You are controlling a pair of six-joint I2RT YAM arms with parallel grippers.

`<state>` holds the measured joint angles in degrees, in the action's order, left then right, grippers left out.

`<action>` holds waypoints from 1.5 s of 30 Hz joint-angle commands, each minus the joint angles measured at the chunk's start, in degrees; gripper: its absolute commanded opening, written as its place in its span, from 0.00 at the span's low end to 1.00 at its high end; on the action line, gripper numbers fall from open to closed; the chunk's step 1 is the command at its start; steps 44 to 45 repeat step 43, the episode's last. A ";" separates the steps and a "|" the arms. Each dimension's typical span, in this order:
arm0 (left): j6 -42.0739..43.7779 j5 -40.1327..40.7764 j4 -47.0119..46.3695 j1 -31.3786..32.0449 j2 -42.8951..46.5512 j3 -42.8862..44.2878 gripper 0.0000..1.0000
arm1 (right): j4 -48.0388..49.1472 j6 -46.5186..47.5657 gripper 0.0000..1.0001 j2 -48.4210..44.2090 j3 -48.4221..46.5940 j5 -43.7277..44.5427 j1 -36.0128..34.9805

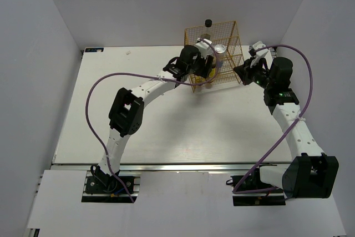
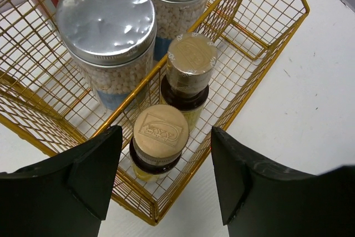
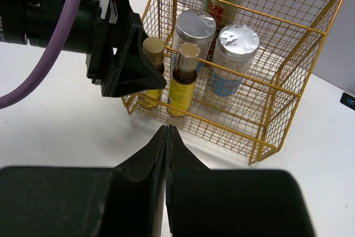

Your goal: Organize the condiment bottles

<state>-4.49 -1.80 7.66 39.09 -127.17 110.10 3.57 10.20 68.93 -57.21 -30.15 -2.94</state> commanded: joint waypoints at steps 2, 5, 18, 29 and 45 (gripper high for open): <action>-0.08 1.01 -2.38 0.20 5.62 -0.94 0.75 | 2.23 -0.35 0.00 -1.95 0.52 -0.70 0.39; 0.01 1.01 -2.21 0.20 6.41 -0.94 0.76 | 2.23 -0.35 0.00 -1.95 0.43 -0.79 0.39; -0.78 4.35 -6.52 0.20 22.91 -15.95 0.98 | 0.56 0.79 0.03 -2.65 0.87 -1.14 0.39; -8.50 9.44 1.20 0.11 48.85 -35.10 0.98 | -16.37 -7.28 0.89 -1.69 -7.72 1.58 0.39; -15.46 14.11 4.55 0.11 61.87 -47.09 0.98 | -27.49 -10.46 0.90 -0.99 -14.60 7.74 0.39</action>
